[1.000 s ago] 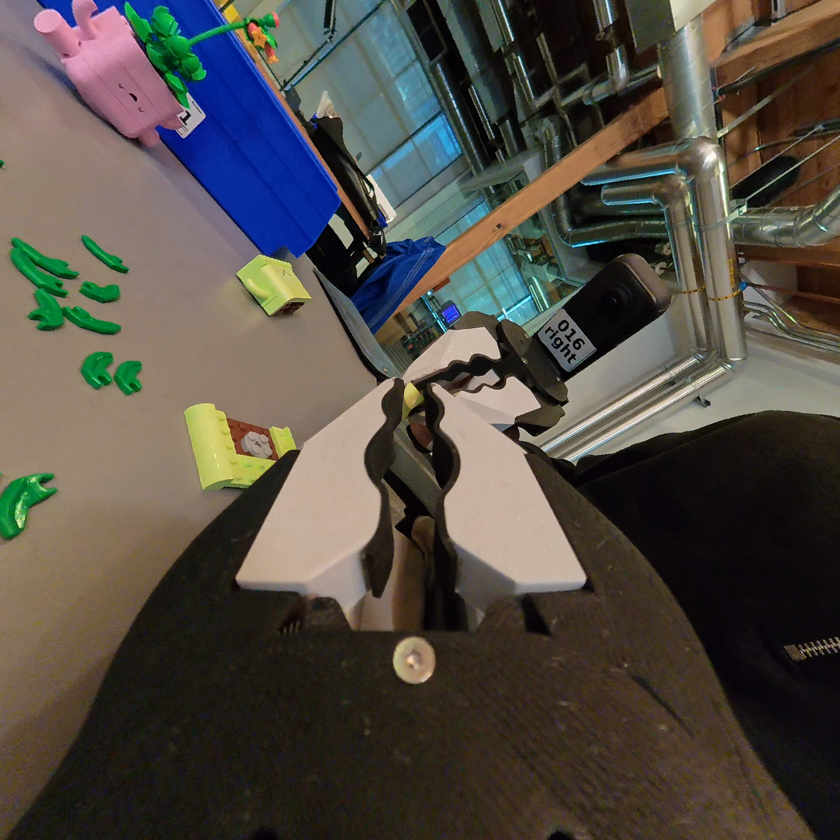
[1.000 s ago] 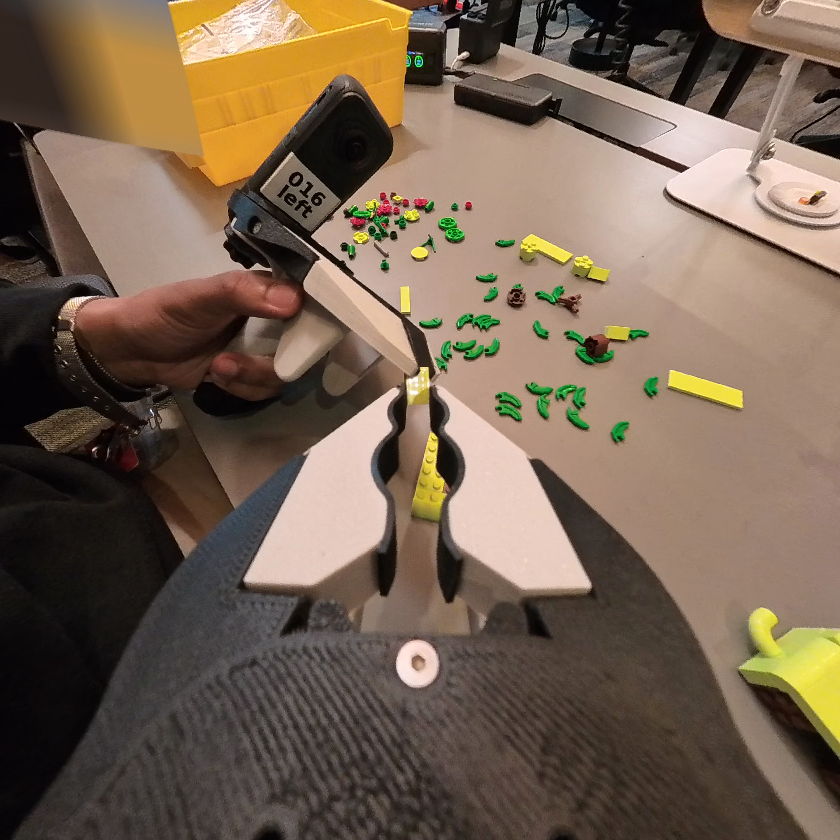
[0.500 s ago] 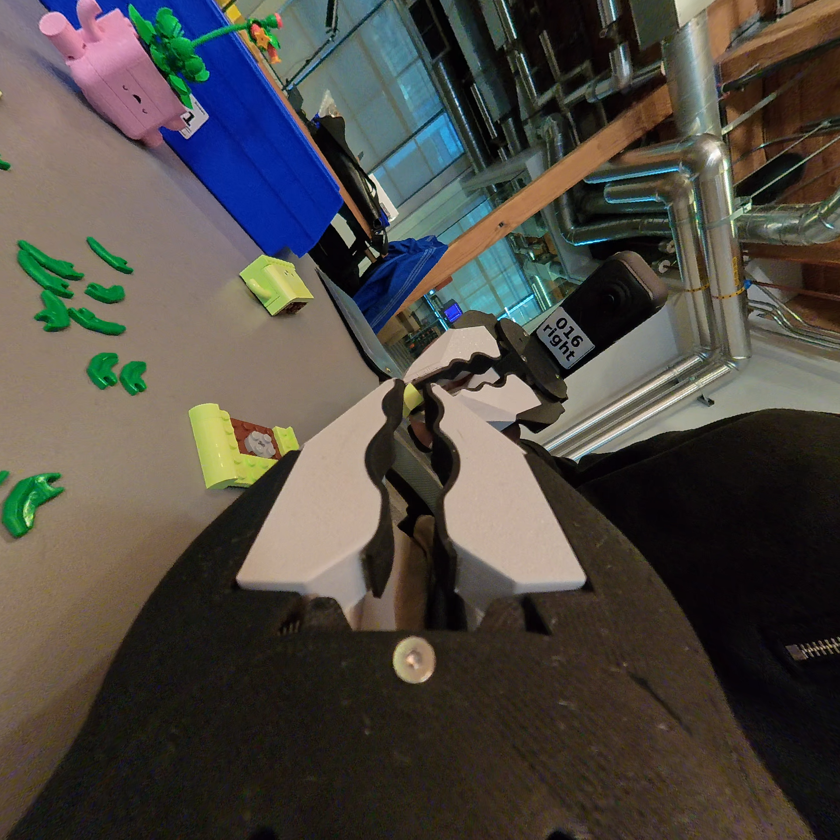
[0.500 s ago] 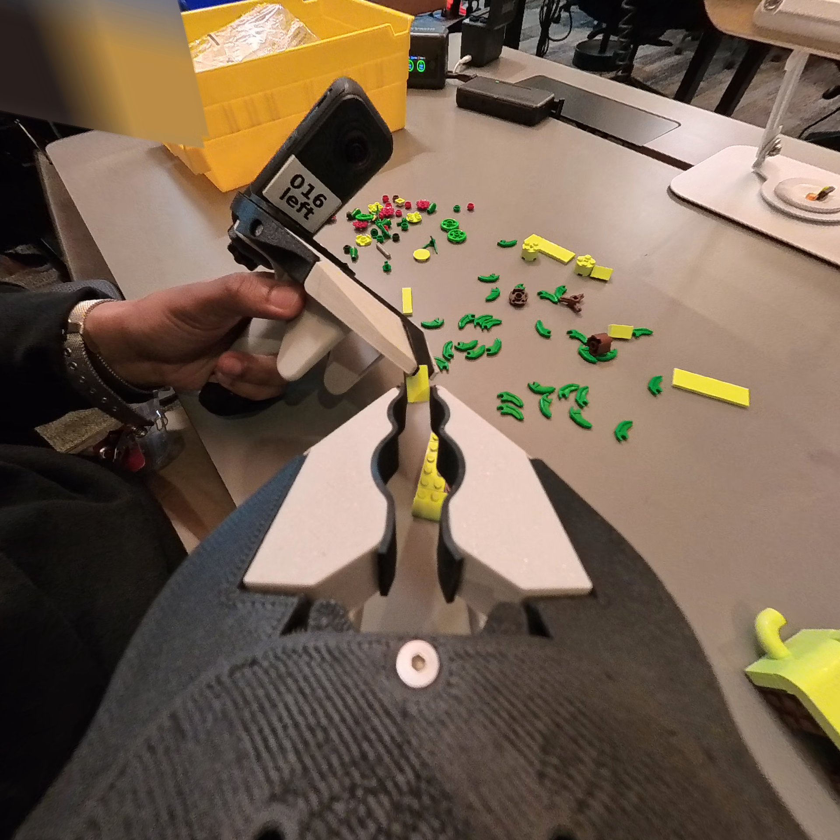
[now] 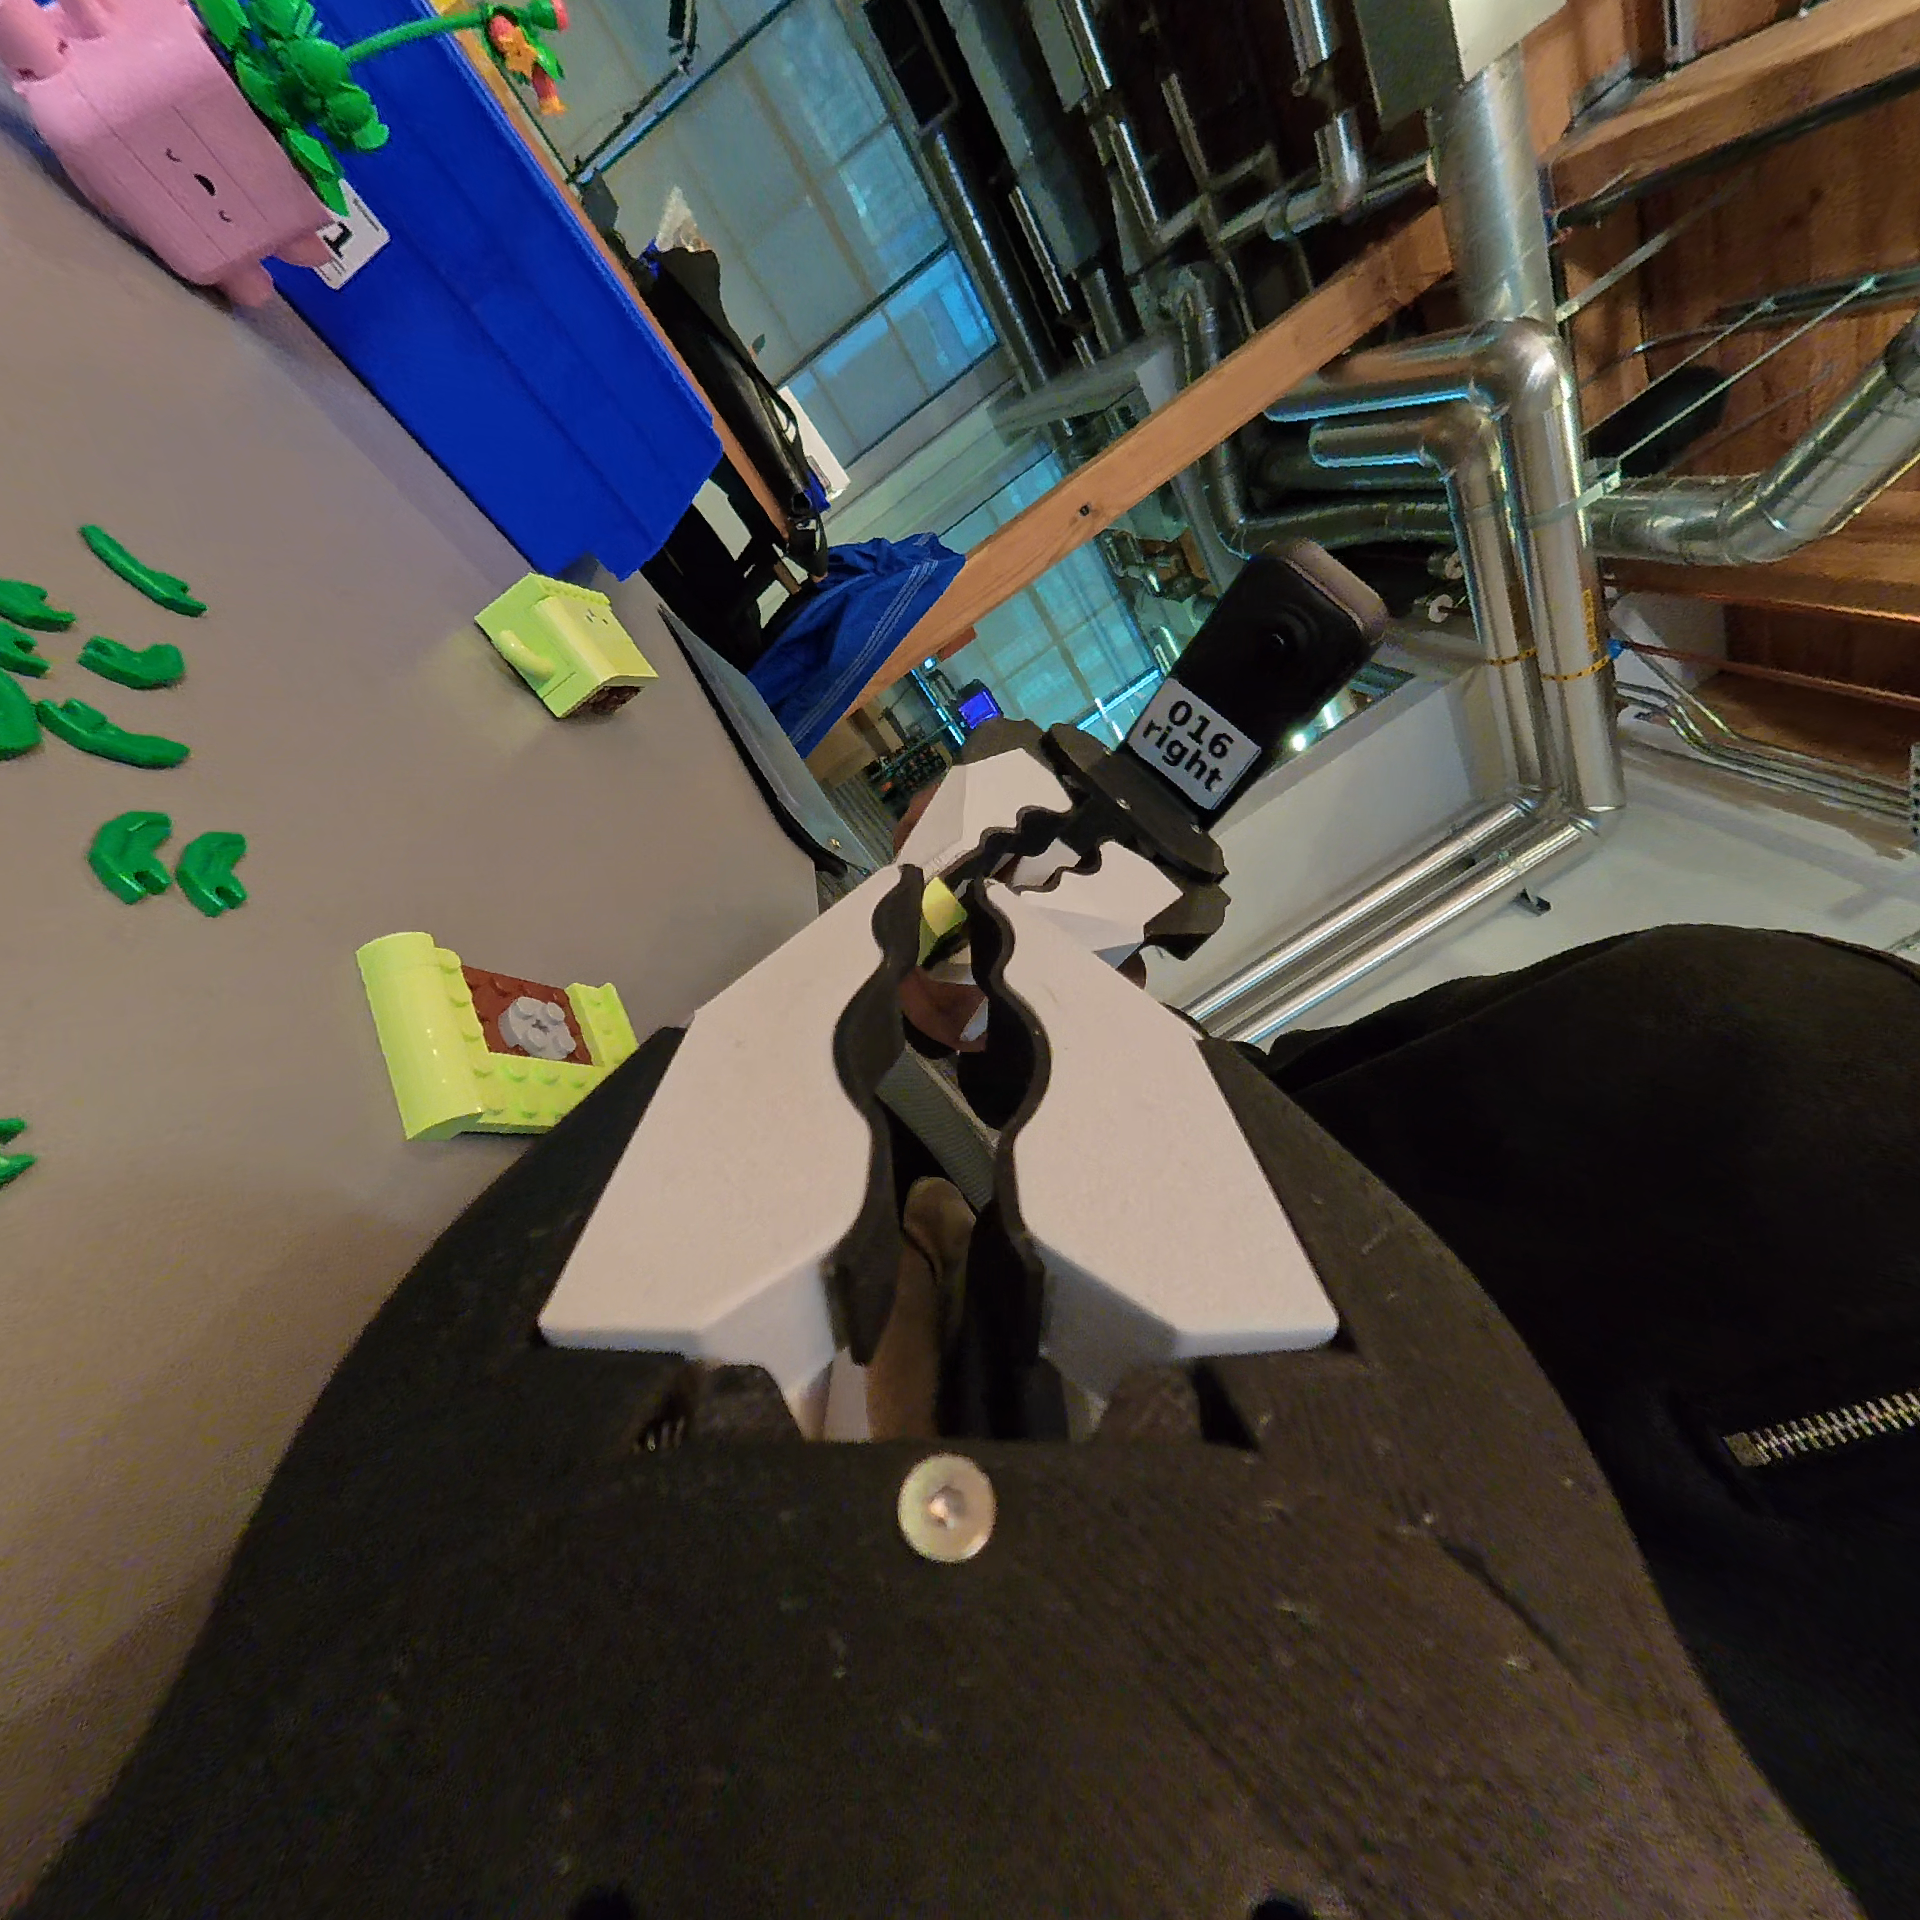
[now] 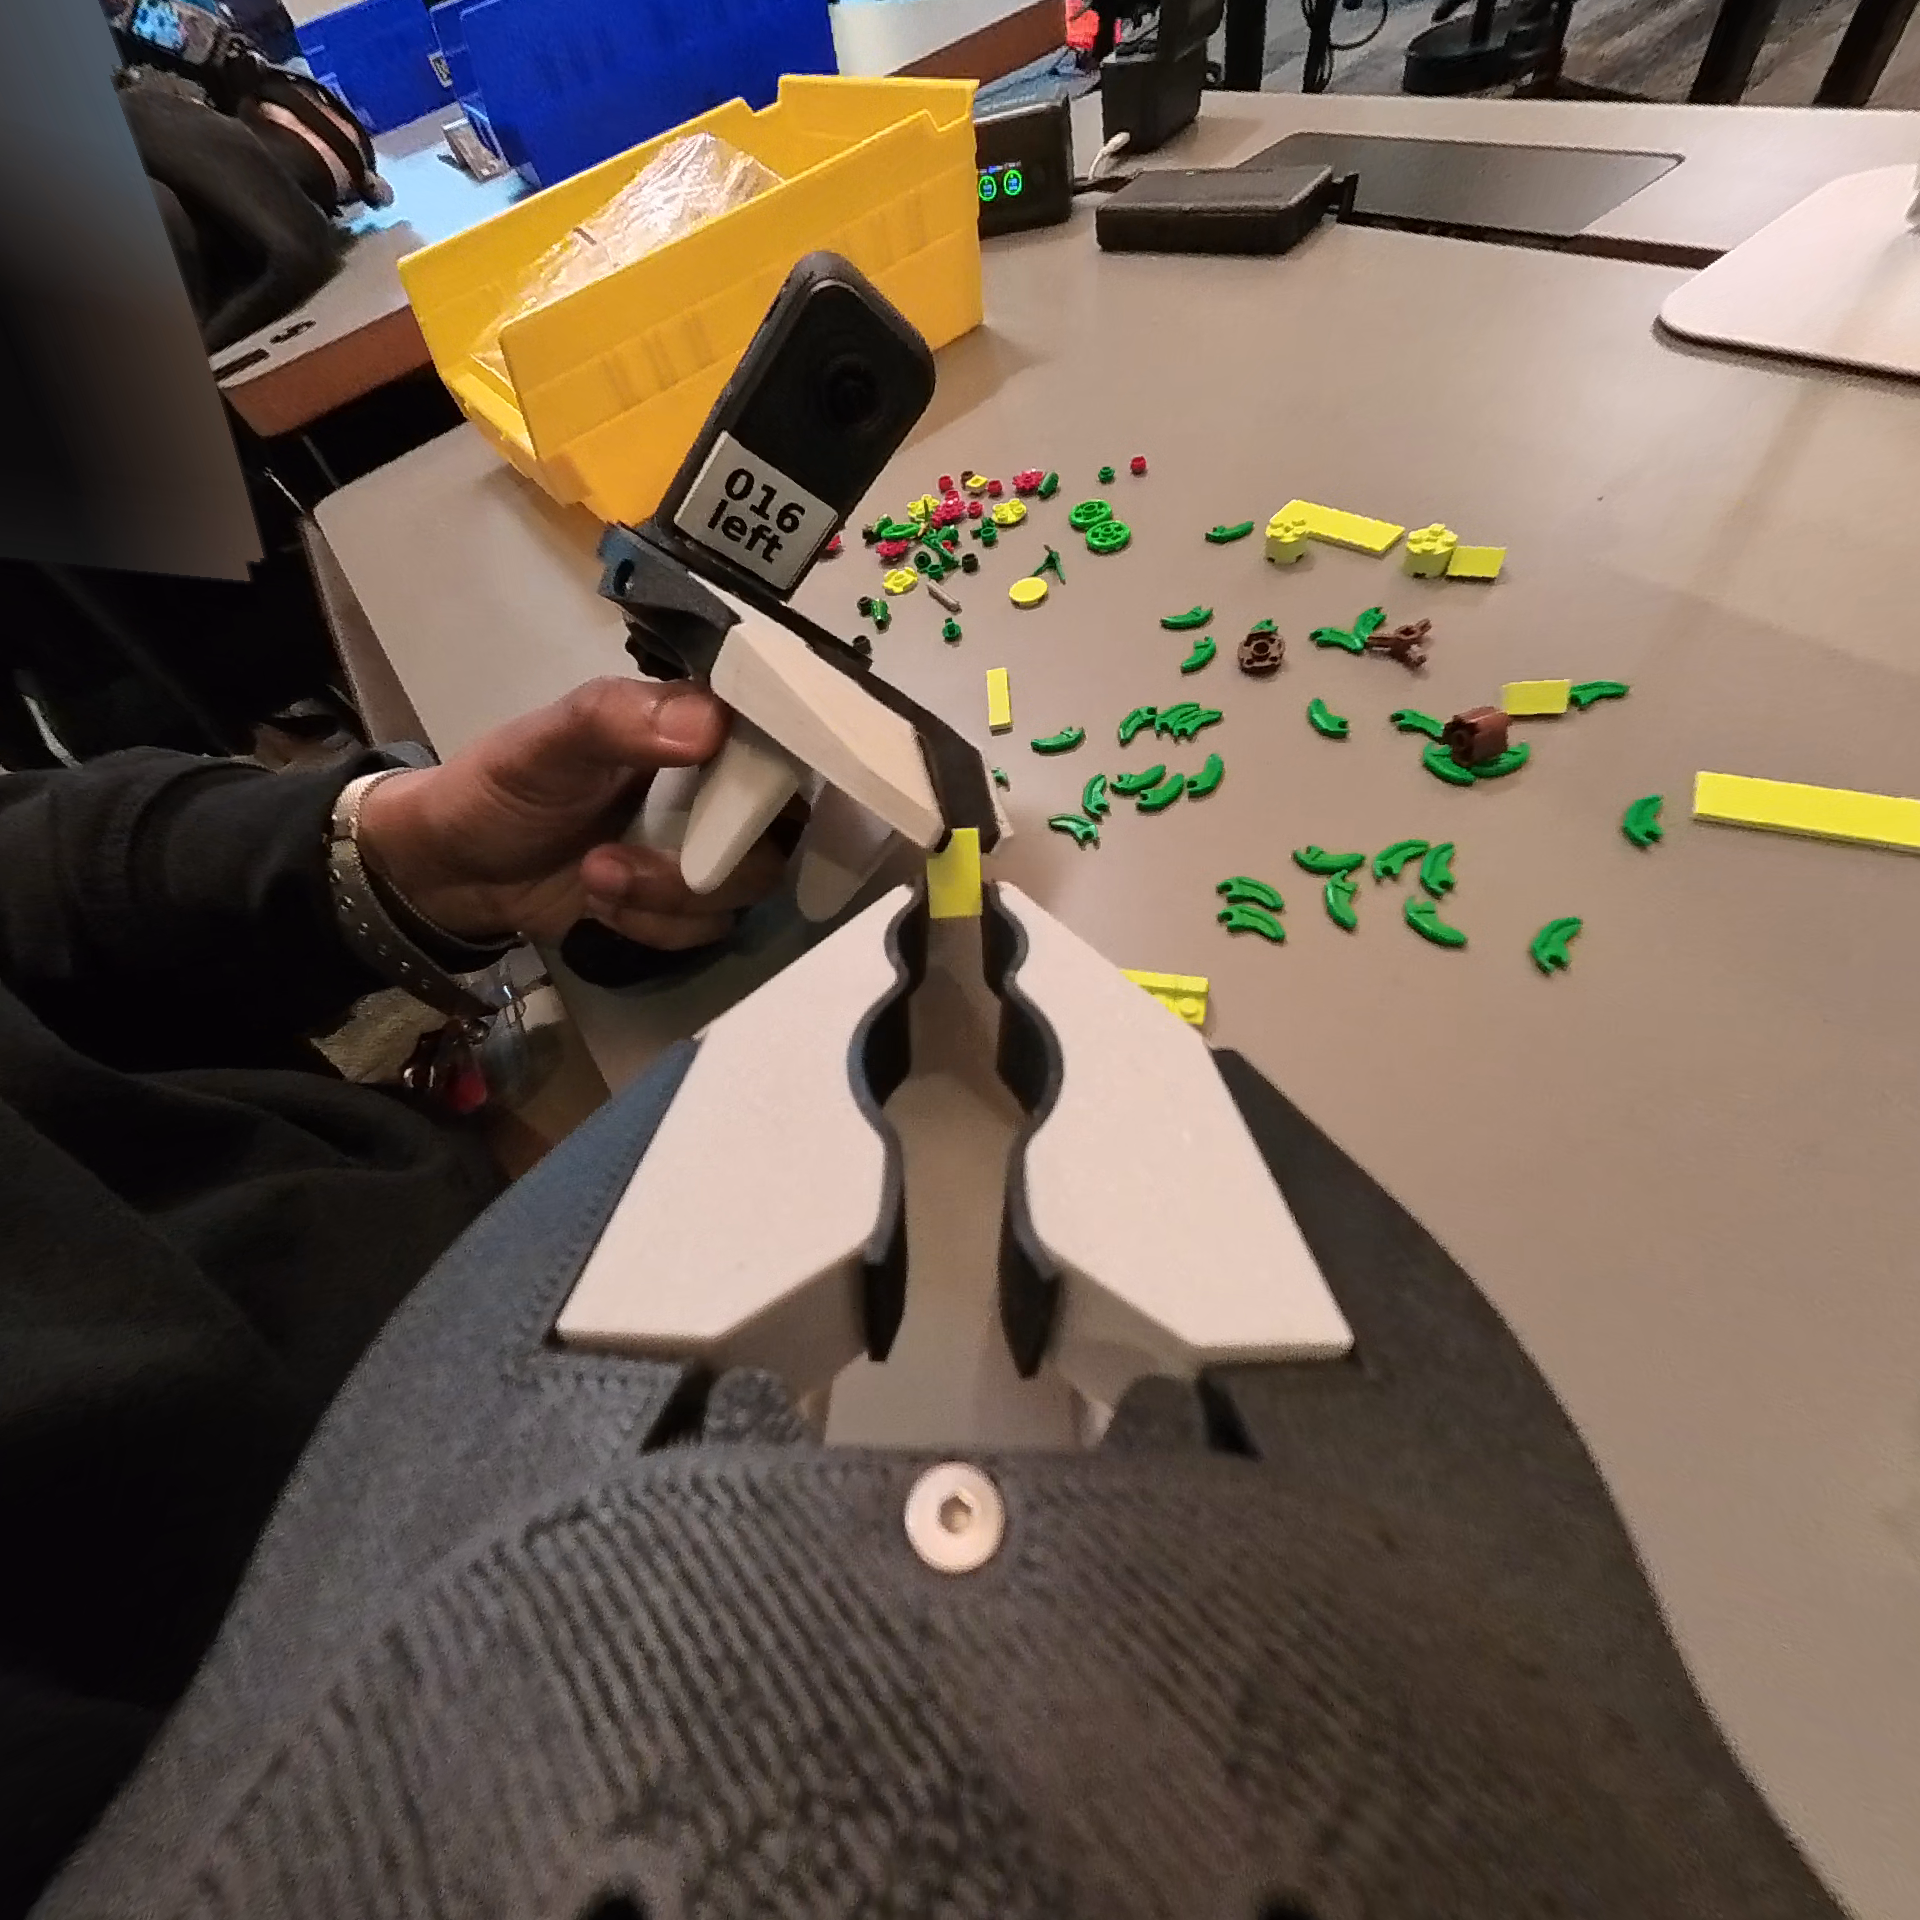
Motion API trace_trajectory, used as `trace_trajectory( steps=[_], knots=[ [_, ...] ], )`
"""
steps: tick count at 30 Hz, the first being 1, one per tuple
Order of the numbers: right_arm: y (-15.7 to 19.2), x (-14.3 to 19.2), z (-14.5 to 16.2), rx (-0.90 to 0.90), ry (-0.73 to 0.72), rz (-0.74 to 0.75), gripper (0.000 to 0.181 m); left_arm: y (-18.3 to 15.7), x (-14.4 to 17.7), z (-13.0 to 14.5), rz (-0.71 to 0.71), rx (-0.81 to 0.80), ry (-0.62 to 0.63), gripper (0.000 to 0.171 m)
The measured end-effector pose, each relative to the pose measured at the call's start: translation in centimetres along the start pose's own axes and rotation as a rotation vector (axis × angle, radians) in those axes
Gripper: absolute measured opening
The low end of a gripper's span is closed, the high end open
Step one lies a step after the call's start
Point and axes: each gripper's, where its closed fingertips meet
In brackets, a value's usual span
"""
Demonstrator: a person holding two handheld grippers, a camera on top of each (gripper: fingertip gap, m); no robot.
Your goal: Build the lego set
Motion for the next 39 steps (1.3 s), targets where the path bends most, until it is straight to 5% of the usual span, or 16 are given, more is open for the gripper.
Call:
trace_trajectory(
  steps=[8, 19, 39],
  knots=[
    [-1.2, 0.2, 0.0, 0.069, 0.02, 0.101, 0.008, 0.6, -0.1, 0.1, -0.047, -0.01, 0.0, 0.017],
    [-0.7, -0.2, 0.1, 0.307, 0.077, 0.218, 0.008, 0.6, -0.1, 0.1, -0.029, 0.022, -0.008, 0.007],
    [0.6, 0.7, -0.8, 0.548, 0.093, 0.157, 0.018, -0.6, 0.6, -0.4, 0.064, 0.059, -0.01, 0.005]
  ],
)
Point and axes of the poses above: each gripper's, where its closed fingertips meet, x back along the fingers, z out of its underside, y = z × x across the jaws, and after that the axes turned 7 degrees about x, right-handed
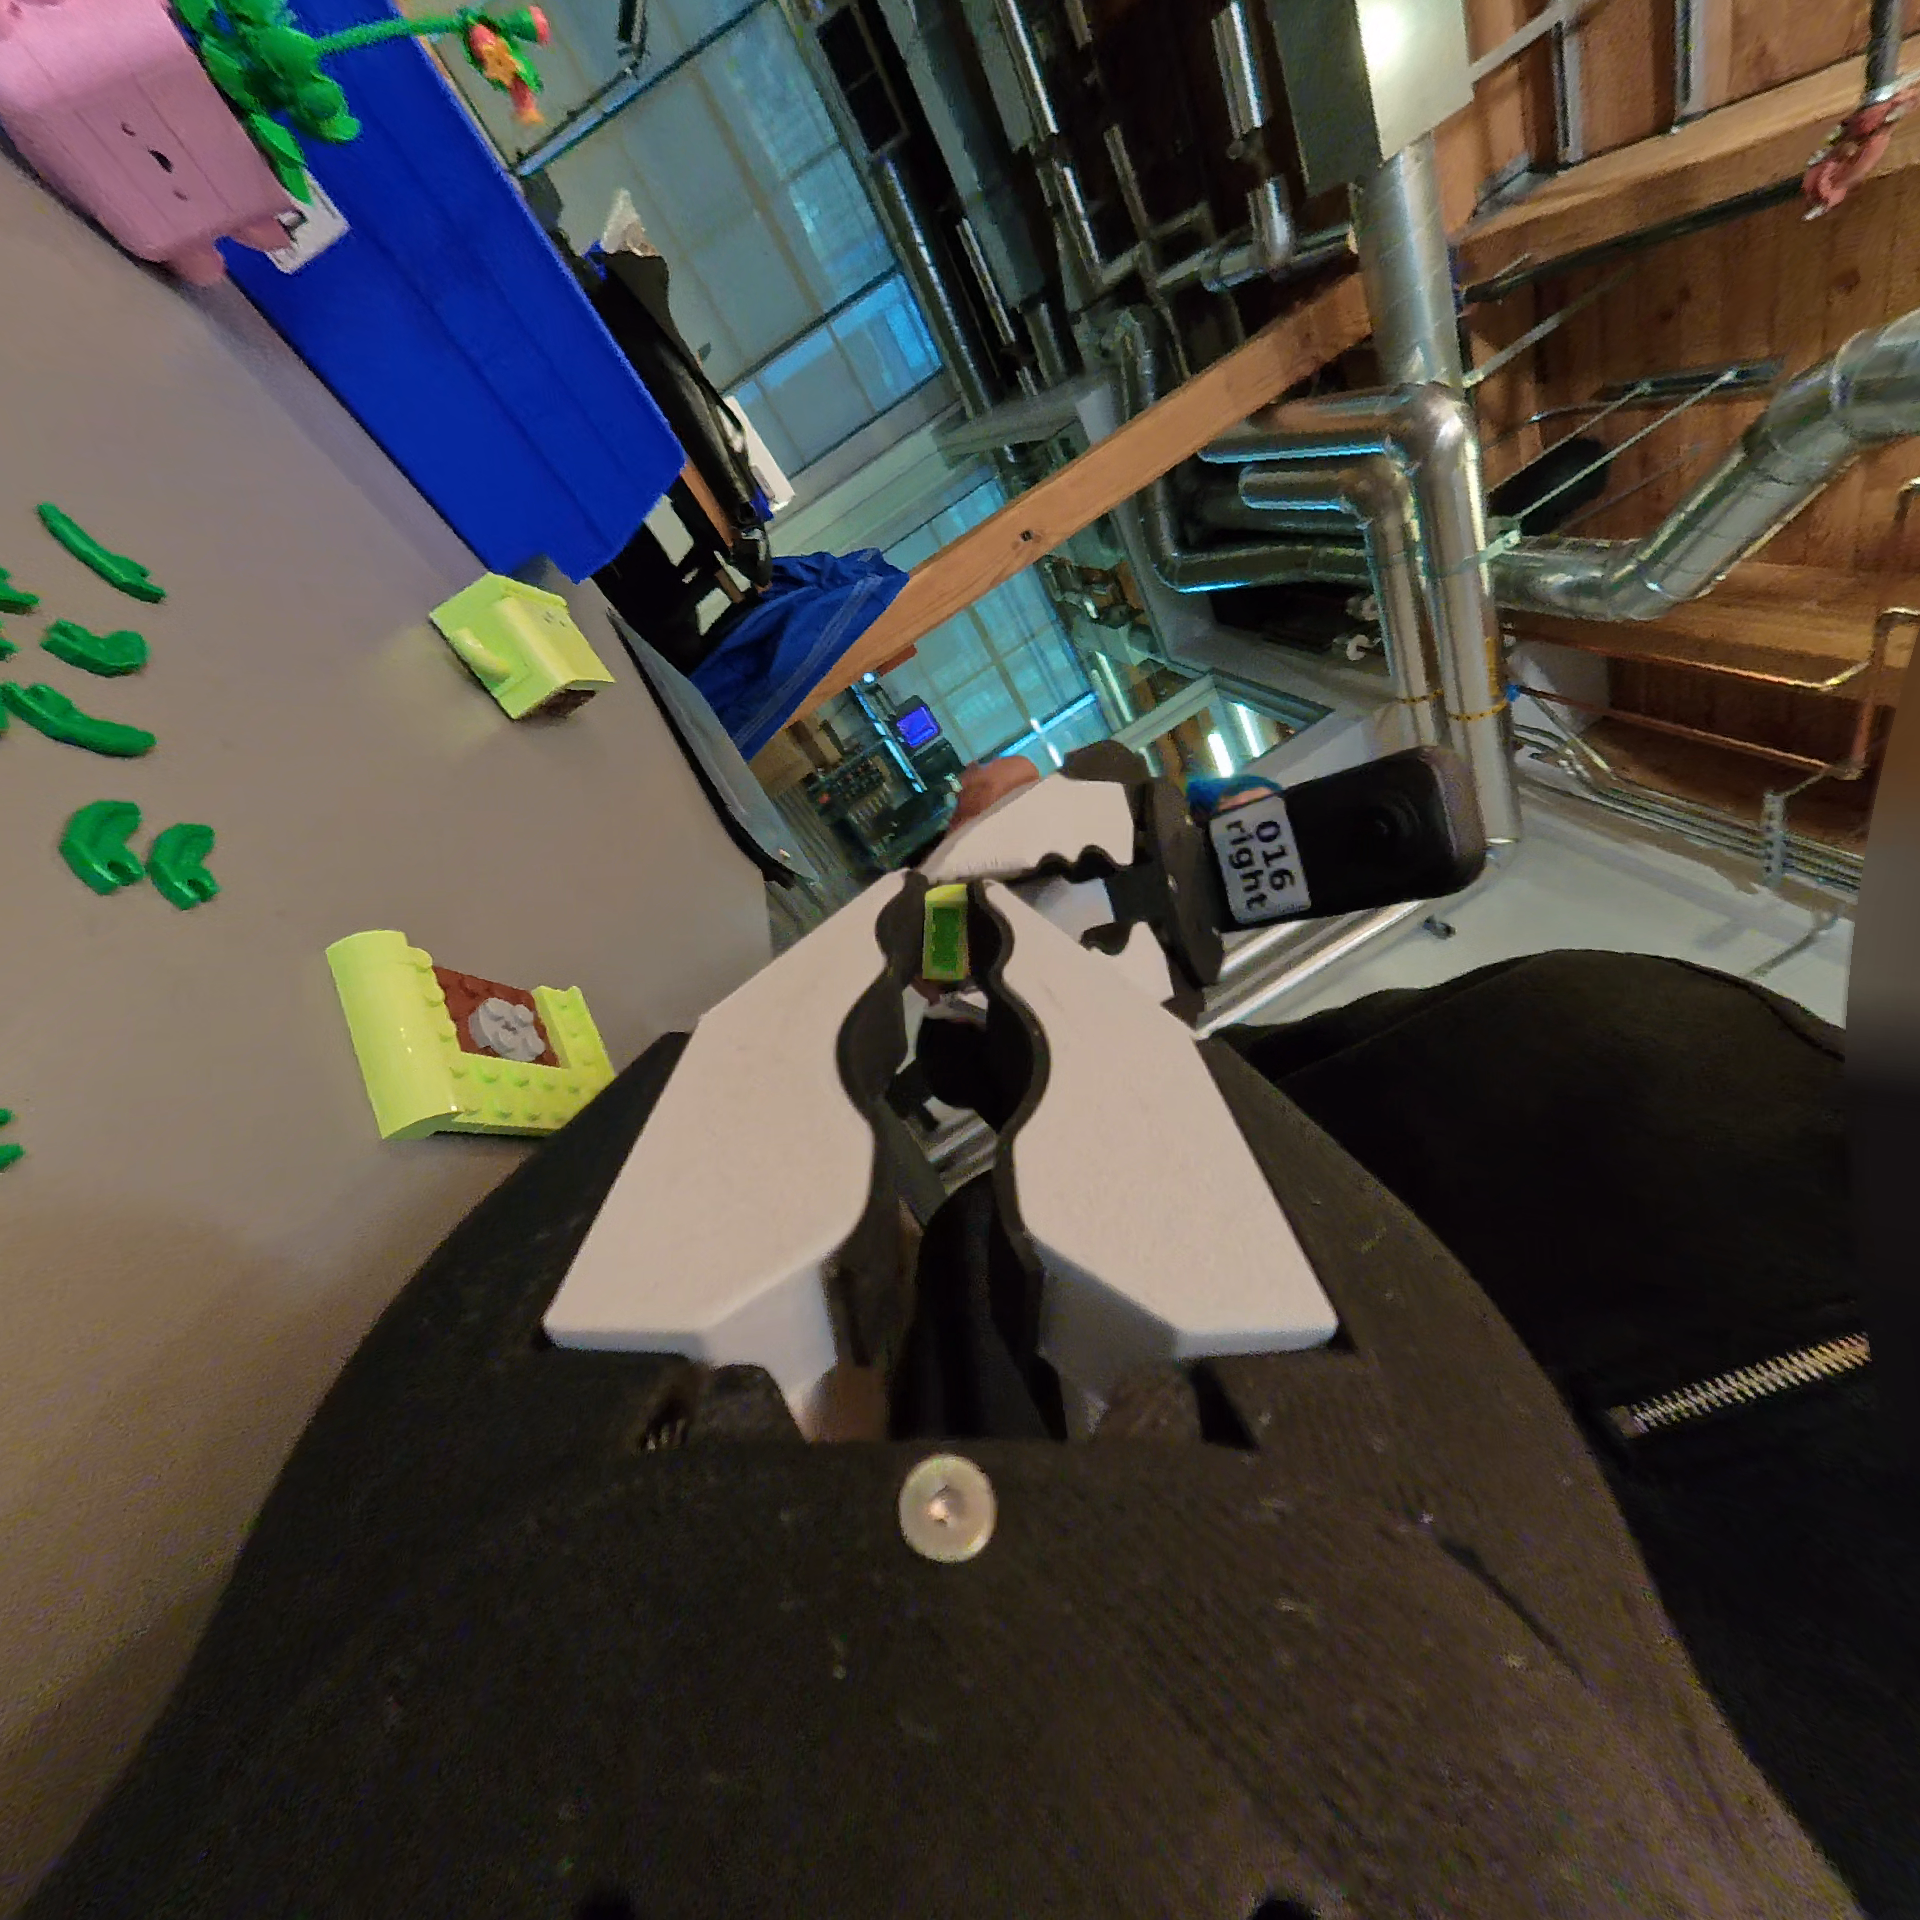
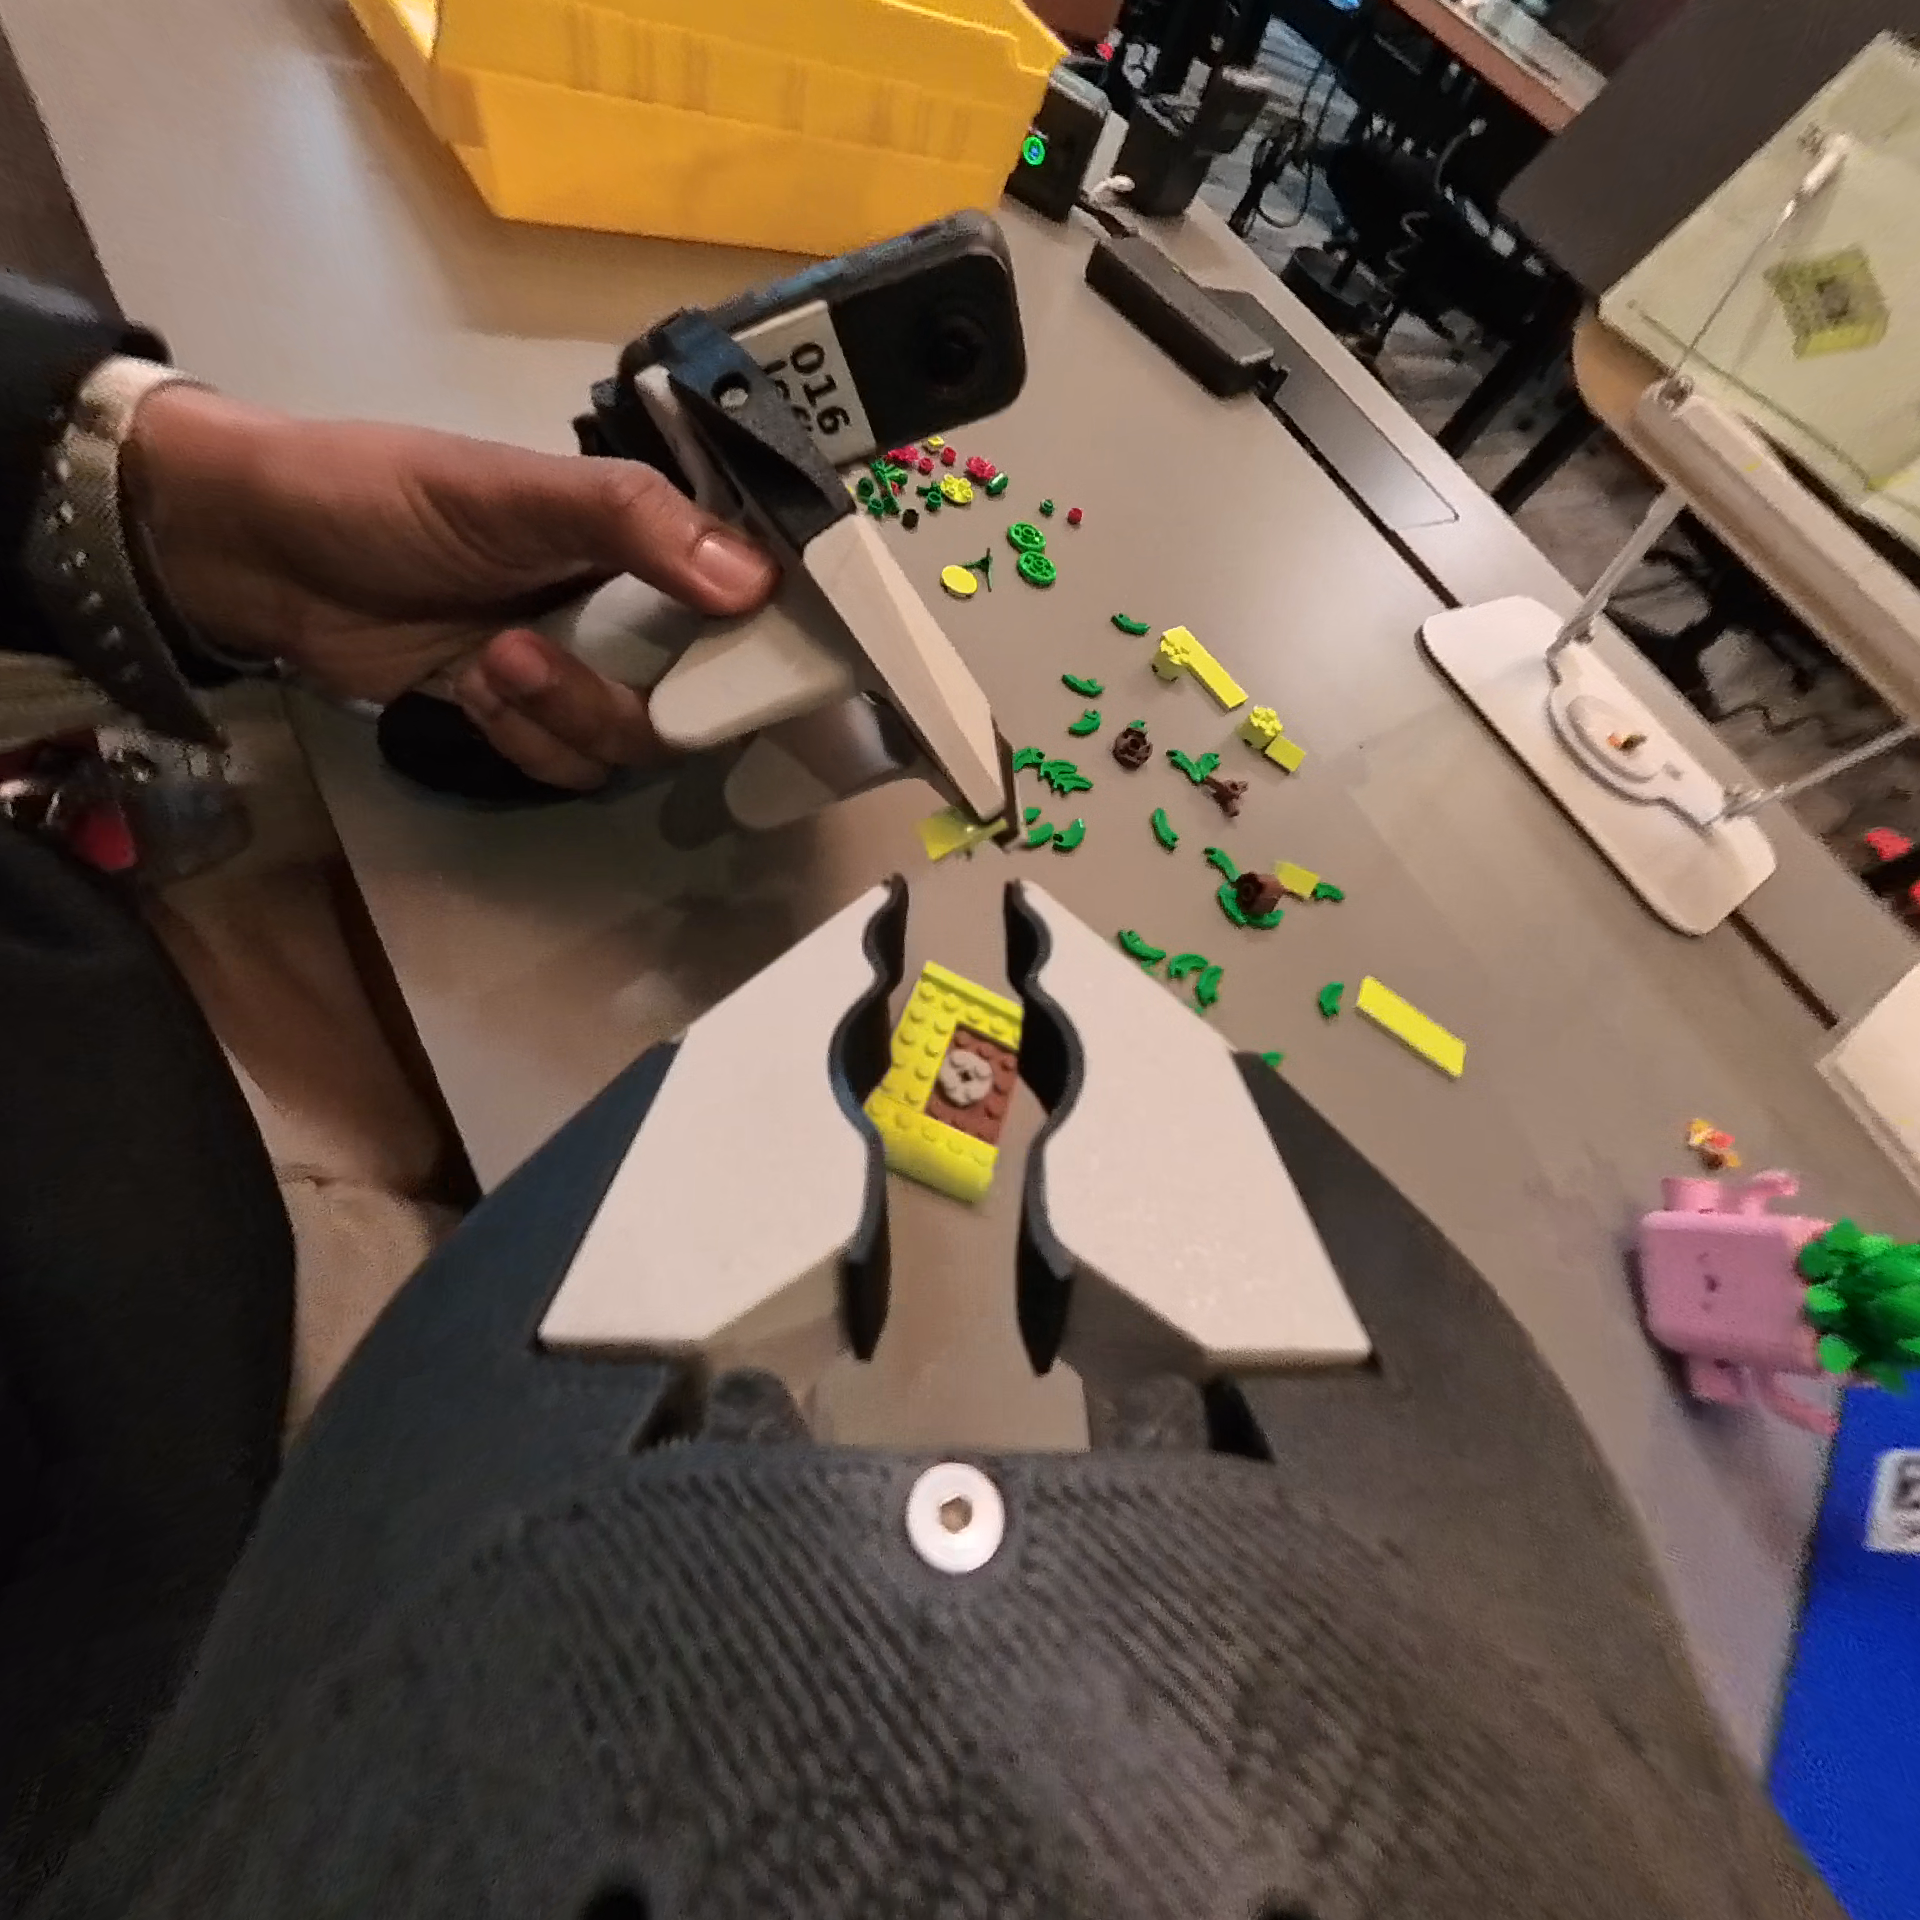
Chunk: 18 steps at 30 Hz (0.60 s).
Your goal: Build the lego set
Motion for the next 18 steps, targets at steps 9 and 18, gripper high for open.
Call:
trace_trajectory(
  steps=[9, 18],
  knots=[
    [0.4, 1.7, -4.1, 0.2, -0.156, -0.145, 0.026, -3.6, -0.5, 1.2, 0.273, 0.107, 0.091, 0.005],
    [1.3, 1.9, -3.7, 0.307, -0.09, -0.21, 0.021, -4.0, -0.7, 1.5, 0.315, 0.135, 0.108, 0.004]
  ],
)
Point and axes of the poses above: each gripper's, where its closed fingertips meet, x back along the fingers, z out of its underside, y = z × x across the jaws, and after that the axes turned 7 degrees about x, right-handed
